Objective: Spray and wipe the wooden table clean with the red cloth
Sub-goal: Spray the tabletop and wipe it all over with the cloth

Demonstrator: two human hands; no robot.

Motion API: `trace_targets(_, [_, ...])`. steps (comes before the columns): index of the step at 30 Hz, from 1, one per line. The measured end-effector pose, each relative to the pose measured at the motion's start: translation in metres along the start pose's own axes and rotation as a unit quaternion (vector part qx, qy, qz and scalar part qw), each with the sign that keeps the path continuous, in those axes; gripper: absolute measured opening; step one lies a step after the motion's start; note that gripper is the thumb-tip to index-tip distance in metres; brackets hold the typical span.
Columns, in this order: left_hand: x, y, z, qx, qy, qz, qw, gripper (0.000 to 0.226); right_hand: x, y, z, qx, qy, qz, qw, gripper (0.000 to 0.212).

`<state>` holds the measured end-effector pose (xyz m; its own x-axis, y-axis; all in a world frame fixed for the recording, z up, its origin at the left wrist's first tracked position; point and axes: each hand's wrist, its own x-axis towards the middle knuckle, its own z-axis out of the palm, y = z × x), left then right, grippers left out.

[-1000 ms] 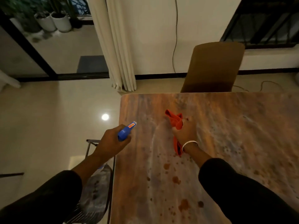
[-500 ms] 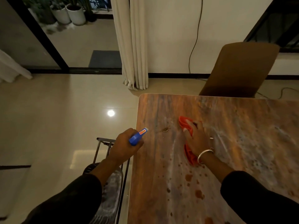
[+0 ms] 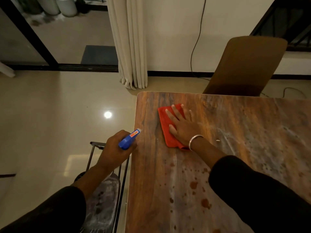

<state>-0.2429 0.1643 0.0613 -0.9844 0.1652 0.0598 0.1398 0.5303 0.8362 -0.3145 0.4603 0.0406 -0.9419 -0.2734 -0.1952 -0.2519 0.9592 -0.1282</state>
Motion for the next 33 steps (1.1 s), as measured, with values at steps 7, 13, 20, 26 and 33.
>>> trace_targets(7, [0.005,-0.014,-0.010,-0.058,0.020,-0.022,0.998,0.014,-0.067,-0.072,0.044,-0.049,0.027,-0.166,0.984,0.066])
trace_targets(13, [0.015,-0.026,-0.016,-0.074,0.043,-0.007,0.996,0.017,0.039,-0.055,0.002,-0.024,-0.007,-0.039,0.999,0.067])
trace_targets(20, [0.032,-0.033,-0.027,-0.069,0.060,-0.009,0.996,0.019,0.024,-0.109,0.020,-0.035,0.023,-0.037,0.998,0.068])
trace_targets(26, [0.044,-0.046,-0.031,-0.097,0.079,-0.026,0.992,0.018,-0.035,-0.100,0.047,-0.034,0.016,-0.150,0.988,0.069])
trace_targets(33, [0.033,-0.052,-0.031,-0.087,0.057,-0.041,0.994,0.018,0.141,-0.100,-0.010,0.000,0.007,0.037,0.999,0.068])
